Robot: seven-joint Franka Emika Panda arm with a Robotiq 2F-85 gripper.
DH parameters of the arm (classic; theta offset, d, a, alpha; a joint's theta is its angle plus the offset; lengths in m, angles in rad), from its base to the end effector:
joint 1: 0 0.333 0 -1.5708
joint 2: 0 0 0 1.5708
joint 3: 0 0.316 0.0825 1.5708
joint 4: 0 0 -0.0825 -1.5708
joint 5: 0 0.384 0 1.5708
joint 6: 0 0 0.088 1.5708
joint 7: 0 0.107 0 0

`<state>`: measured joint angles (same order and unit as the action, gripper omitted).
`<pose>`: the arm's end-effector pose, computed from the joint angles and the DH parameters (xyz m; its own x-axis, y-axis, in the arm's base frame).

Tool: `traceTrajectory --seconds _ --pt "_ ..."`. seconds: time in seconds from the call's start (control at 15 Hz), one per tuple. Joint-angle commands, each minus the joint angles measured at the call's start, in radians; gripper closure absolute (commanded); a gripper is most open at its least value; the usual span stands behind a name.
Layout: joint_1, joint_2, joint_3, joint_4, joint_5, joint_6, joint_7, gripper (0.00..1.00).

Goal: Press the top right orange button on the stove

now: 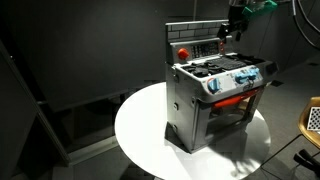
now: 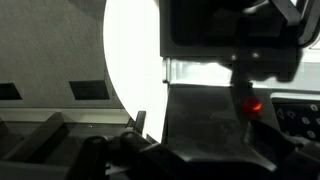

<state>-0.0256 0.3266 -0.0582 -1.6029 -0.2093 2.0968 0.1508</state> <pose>0.6701 -0.0619 0.4589 0.9755 -0.1194 0.1850 -0.1543 -0.9701 0.1871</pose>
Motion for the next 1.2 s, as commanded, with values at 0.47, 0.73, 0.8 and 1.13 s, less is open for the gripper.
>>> traceTrajectory --seconds 0.47,0.73,0.8,1.13 --pt "0.005 -0.092 -0.004 -0.004 0.006 -0.153 -0.030 0.00" --pt "0.005 -0.142 0.005 -0.015 0.013 -0.276 -0.079 0.00" --pt "0.005 -0.155 0.008 -0.017 0.014 -0.305 -0.092 0.00" --pt "0.000 -0.227 0.022 -0.052 0.042 -0.423 -0.196 0.00"
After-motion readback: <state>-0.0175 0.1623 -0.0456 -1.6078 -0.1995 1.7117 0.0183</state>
